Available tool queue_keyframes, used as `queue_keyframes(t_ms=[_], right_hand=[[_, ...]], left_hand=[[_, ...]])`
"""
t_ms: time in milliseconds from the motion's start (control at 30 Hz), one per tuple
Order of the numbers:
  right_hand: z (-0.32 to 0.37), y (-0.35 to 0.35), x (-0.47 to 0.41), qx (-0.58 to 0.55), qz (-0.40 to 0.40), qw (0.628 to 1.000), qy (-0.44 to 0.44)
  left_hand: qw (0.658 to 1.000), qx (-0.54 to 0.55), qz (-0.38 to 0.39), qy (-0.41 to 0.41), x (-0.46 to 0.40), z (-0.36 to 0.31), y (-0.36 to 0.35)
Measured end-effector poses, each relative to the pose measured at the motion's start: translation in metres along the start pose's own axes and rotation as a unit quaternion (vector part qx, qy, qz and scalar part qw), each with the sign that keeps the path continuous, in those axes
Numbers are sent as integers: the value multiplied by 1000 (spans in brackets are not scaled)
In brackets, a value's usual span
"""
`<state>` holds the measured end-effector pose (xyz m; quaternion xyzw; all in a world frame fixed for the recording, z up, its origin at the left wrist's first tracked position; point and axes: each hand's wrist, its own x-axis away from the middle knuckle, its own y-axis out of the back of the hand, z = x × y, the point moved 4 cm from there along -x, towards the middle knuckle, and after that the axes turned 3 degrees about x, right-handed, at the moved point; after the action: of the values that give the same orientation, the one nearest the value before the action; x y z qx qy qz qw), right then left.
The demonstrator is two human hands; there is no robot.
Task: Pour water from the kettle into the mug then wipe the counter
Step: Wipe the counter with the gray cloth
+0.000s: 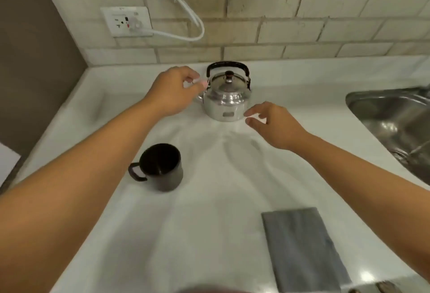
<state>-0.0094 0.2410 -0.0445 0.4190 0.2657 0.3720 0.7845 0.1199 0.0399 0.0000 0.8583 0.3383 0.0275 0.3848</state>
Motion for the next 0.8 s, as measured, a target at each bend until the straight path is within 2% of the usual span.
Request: queue_keyframes(t_ms=[133,267,333,467,600,800], right_hand=[[1,-37,92,8,43,999,-5],[-7,-56,164,87,13,995,-40],[-12,-65,194,133,-6,990,-55],[-19,-87,235,134,-29,985,-107],[-17,-111,237,165,28,977,-130],[32,-154,196,183,132,972,61]], left_hand=[[994,-37,-73,-66,91,1,9],[990,-28,-105,-92,186,19,2],[992,-50,-87,-82,227,37,-12],[994,-105,2,23,284,81,-37],[984,-163,41,50,303,100,-45],[982,-169,52,67,300,104,-48]])
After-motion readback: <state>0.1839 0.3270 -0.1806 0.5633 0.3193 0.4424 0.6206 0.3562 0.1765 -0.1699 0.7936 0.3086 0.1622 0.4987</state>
